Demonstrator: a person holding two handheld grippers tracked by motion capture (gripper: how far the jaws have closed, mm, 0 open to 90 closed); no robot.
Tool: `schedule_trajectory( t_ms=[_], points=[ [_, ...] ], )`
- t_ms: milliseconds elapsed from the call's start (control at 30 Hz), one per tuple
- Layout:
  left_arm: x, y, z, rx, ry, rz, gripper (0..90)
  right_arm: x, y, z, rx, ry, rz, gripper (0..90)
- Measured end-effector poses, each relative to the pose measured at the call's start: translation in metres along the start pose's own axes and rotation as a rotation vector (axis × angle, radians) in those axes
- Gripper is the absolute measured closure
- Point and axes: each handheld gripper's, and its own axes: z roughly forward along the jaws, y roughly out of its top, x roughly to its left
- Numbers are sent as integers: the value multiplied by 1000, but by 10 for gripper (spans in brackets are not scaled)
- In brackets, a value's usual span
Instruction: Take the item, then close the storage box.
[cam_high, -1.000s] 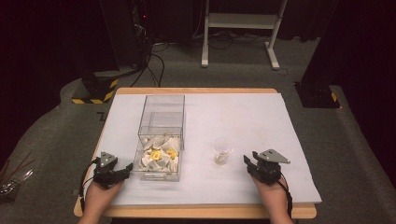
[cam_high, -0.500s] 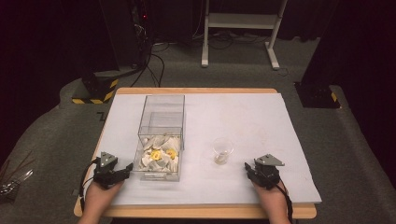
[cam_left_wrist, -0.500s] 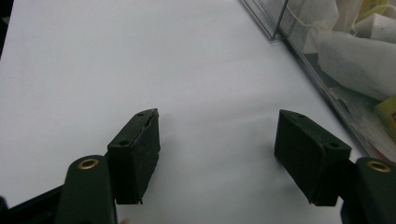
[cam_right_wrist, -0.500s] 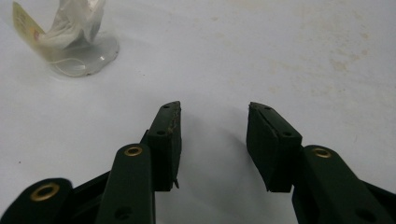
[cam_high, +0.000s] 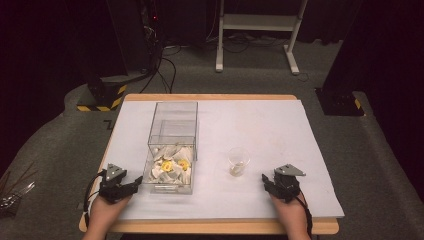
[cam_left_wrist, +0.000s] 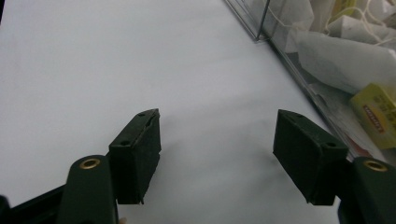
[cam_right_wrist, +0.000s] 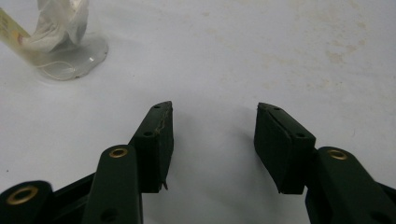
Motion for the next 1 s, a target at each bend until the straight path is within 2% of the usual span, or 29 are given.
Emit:
schedule_trajectory(
  t_ms=[267,333,400,433,767,1000],
  points=[
    [-1,11,-20,-52,-42,-11,335,0,0,0,3,-1,13,459],
    [-1,14,-24,-58,-75,-36,334,0,0,0,2,-3,11,456],
    [-2,18,-29,-75,-87,-44,334,-1,0,0,2,0,10,456],
    [-3,20,-32,-80,-85,-30,334,-1,0,1,2,1,9,455],
    [-14,30,-49,-122,-76,13,310,-1,0,1,5,-15,20,412],
    [-20,34,-62,-169,-104,3,305,-1,0,1,6,-19,20,403]
  ],
)
